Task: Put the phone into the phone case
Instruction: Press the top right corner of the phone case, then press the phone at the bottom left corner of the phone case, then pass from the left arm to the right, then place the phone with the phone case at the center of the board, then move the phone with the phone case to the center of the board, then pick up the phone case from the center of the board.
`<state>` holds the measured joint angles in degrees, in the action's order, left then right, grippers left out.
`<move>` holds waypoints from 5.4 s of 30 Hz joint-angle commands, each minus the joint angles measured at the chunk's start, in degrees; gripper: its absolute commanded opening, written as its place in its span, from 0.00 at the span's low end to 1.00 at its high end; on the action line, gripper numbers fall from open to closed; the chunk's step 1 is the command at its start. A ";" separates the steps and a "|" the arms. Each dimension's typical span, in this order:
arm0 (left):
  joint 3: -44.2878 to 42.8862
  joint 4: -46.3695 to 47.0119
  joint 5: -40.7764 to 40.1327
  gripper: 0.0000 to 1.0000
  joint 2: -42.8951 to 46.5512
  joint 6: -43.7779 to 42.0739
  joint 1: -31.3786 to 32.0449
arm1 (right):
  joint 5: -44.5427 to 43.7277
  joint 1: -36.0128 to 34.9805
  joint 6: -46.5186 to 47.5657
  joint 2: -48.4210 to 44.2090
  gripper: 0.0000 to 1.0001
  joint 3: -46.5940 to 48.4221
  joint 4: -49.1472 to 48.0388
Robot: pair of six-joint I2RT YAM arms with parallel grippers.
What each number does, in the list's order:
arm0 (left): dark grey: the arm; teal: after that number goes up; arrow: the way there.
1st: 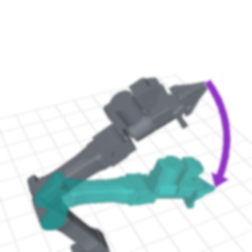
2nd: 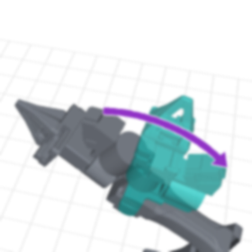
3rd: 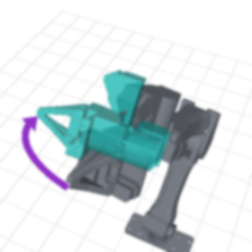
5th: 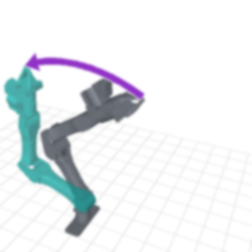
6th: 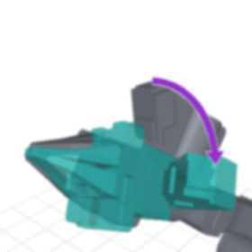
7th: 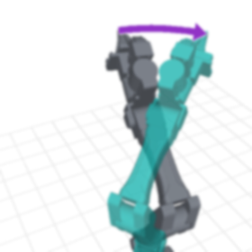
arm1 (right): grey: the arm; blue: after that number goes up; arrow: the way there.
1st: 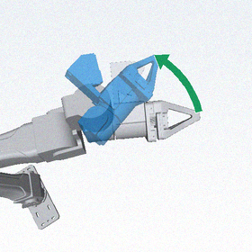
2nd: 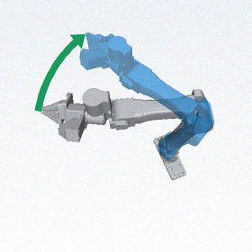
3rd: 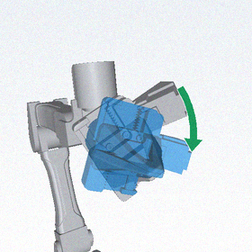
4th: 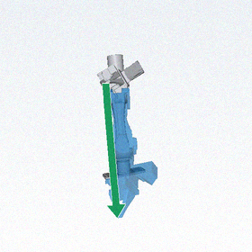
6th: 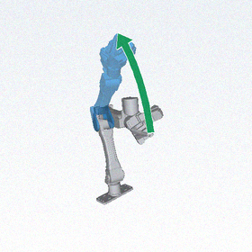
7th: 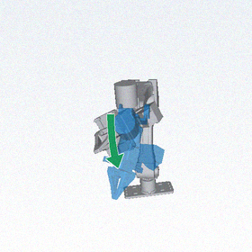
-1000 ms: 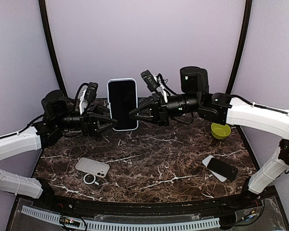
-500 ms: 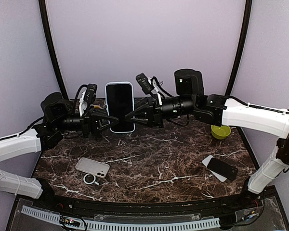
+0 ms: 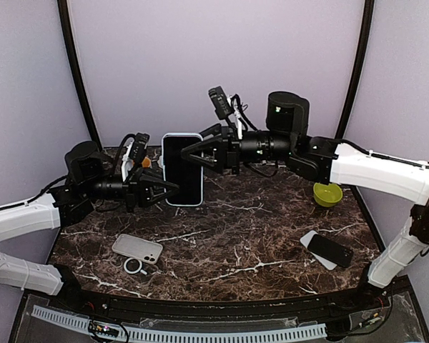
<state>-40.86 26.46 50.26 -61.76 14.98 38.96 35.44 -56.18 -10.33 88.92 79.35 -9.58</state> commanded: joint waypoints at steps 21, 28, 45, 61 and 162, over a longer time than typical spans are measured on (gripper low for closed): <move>-1.16 1.63 -0.33 0.04 -0.36 0.27 2.69 | 3.61 0.03 -5.88 0.77 0.00 1.39 -8.54; 1.20 4.88 -2.65 0.00 3.30 0.45 2.63 | 0.61 -0.07 -6.31 0.02 0.55 -2.00 -4.66; 1.23 3.91 -5.81 0.00 2.59 -0.16 2.75 | -1.22 -1.32 -7.20 -1.83 0.00 -7.70 -3.13; -9.70 -21.40 -28.89 0.92 -4.68 -4.57 2.68 | -6.95 23.07 -7.07 12.98 0.00 -0.67 35.04; -5.90 -64.65 -49.28 0.86 -6.22 15.65 -11.41 | -37.63 6.17 -7.53 15.27 0.58 -1.32 46.53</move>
<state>-51.96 -29.34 2.37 -68.79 21.78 29.39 -3.38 -50.24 -20.14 105.80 80.40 41.30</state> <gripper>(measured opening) 0.863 0.582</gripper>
